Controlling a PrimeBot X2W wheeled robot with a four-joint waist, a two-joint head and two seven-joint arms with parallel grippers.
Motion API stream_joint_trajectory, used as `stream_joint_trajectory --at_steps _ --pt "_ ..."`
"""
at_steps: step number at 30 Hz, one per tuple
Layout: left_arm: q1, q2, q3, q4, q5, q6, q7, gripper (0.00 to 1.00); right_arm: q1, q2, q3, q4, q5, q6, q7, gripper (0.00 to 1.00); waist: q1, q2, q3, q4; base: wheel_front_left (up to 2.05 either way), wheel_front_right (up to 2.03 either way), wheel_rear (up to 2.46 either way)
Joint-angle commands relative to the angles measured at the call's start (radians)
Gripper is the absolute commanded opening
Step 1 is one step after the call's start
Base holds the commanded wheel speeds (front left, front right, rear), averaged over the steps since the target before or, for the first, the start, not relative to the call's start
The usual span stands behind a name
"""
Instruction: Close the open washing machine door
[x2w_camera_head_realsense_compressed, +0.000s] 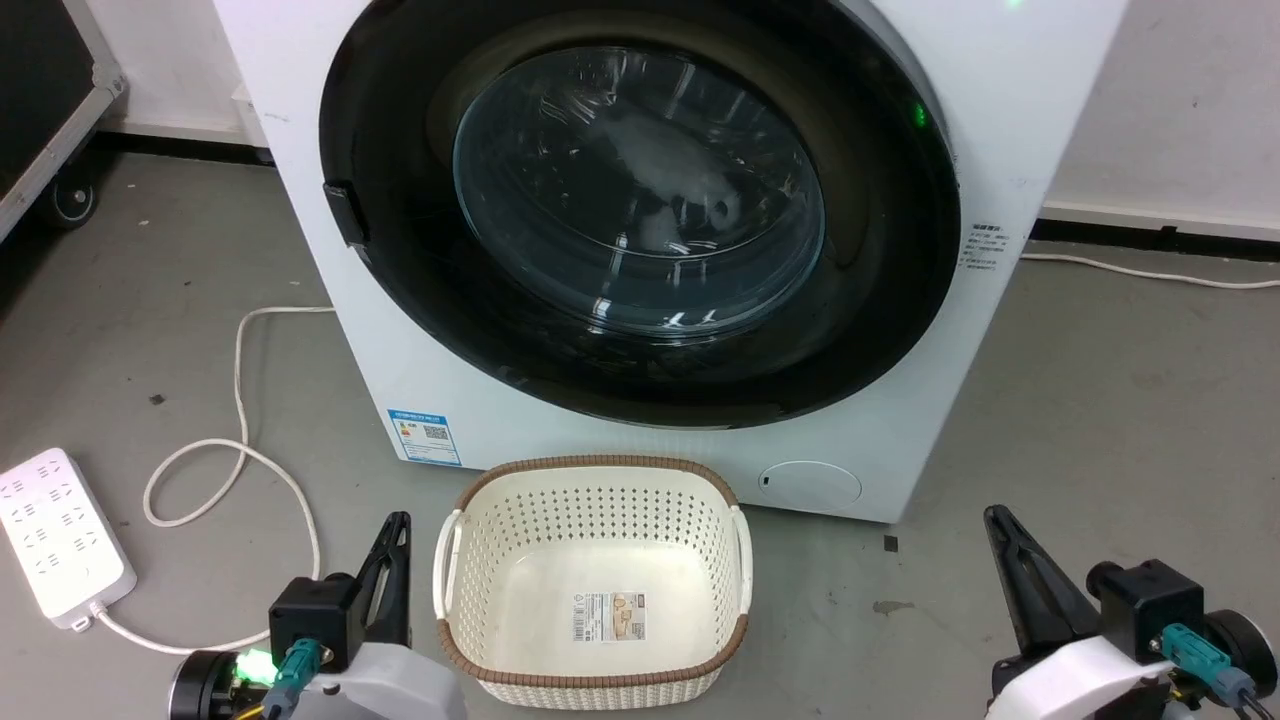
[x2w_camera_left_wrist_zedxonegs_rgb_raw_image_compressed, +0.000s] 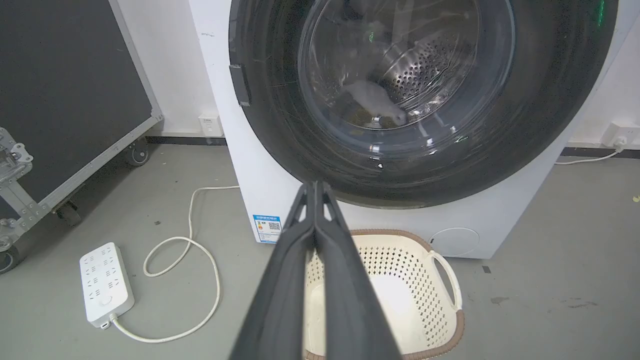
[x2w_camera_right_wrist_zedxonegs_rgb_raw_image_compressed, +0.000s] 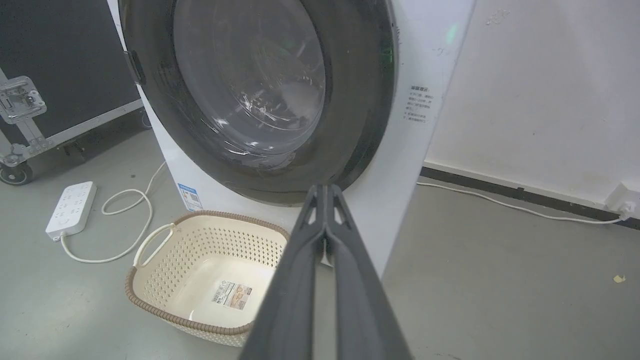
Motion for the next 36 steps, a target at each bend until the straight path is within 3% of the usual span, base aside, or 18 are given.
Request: stream_joint_trajectory --at_steps 1,36 --pt "-0.014 0.0 0.004 -0.007 0.008 0.005 0.007 0.0 -0.016 0.004 0.003 -0.007 -0.011 -0.001 0.007 0.0 0.0 -0.0001 0.0 -0.001 0.0 0.0 0.0" --pt "-0.02 0.0 0.02 -0.025 0.019 0.011 0.04 0.0 -0.028 0.005 0.013 -0.011 -0.026 -0.001 0.04 0.0 0.0 -0.0001 0.002 -0.009 0.0 0.0 0.0"
